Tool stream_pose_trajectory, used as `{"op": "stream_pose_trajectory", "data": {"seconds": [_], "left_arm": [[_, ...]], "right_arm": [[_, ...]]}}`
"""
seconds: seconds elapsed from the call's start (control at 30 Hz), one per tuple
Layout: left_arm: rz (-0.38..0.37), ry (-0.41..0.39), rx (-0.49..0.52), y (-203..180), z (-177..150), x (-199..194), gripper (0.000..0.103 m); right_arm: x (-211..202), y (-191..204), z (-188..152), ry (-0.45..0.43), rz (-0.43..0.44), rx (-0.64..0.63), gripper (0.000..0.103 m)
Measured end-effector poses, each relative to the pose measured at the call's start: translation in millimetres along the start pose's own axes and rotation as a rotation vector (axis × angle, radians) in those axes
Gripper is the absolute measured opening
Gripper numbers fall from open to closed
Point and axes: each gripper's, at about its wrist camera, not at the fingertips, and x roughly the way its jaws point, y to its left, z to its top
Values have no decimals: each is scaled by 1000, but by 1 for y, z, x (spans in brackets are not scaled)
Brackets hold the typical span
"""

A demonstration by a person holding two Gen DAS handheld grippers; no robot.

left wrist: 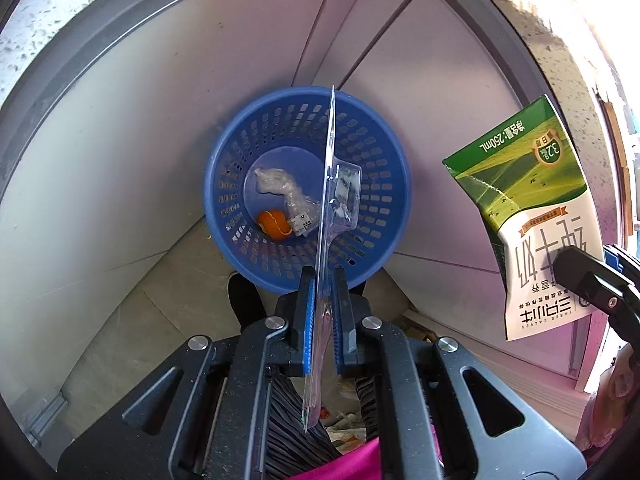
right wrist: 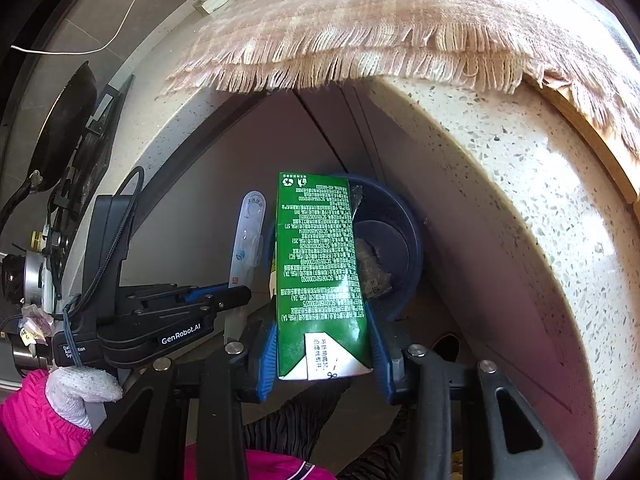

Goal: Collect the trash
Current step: 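Open the left tool and right tool to drop package and carton into basket, then move both tools back over the cloth toward the red wrapper and bottle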

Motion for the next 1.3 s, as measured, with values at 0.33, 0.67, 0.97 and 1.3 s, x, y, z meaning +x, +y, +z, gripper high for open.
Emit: {"op": "stream_pose_trajectory", "data": {"seconds": [0.33,0.67,0.97,1.3], "left_arm": [[19,19,-11,1,13,5,22],[31,-9,-14,6,15,-7,38],[47,-62,11,3,16,-31,38],[34,-199,46,-10,25,-85,38]], "right_arm": [[9,-1,15,15,7,-9,49],[0,-9,19,-8,15,23,55],[-22,-12,17,-33,46,29,56],[-75,-9,26,-127,63,-19,62]]}}
